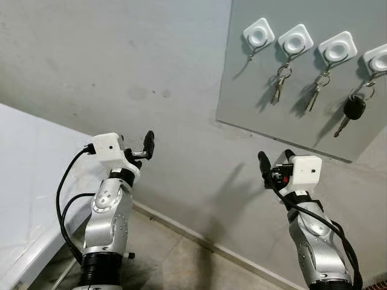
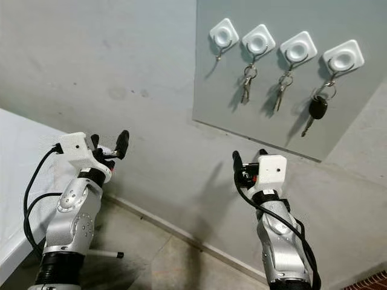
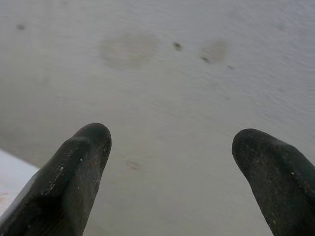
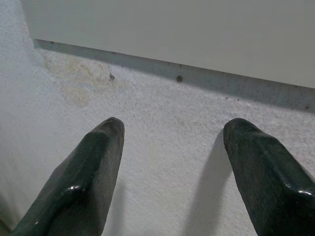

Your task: Hang keys on a hook

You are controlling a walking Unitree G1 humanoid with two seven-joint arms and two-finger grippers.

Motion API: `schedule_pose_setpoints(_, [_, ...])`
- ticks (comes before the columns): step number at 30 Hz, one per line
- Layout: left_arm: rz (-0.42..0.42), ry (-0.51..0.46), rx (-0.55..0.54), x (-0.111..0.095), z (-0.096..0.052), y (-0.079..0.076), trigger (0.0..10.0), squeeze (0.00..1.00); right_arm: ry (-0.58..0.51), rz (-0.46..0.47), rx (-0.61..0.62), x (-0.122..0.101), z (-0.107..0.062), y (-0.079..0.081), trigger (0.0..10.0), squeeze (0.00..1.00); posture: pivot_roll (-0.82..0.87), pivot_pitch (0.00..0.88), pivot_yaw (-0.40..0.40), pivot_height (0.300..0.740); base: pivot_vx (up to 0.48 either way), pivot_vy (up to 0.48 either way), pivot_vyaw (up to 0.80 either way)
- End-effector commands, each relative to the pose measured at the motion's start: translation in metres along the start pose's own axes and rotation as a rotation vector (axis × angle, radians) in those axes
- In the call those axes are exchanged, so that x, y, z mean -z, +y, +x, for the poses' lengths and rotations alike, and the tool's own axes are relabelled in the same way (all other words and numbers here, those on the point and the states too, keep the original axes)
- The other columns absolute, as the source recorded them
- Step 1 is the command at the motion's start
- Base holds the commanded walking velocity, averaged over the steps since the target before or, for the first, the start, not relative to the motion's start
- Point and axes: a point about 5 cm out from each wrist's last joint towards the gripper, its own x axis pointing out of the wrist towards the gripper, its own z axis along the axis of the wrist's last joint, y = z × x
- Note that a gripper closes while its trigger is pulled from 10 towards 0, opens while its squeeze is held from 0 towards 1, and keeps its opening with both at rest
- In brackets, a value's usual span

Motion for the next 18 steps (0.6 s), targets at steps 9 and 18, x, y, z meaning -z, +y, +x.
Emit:
schedule_pose_setpoints(9, [0.064, -0.033, 0.068, -0.007, -0.014, -0.009, 10.0, 0.0, -0.025, -0.019, -0.061, -0.011, -0.006, 0.001, 10.0, 0.0, -0.02, 0.0, -0.02, 0.74, 0.0, 0.0, 0.79])
schedule_pose_setpoints(18, [0.069, -0.031, 0.061, -0.008, -0.018, -0.007, 10.0, 0.0, -0.017, -0.028, -0.088, -0.013, -0.008, 0.001, 10.0, 0.0, -0.02, 0.0, -0.026, 0.74, 0.0, 0.0, 0.79])
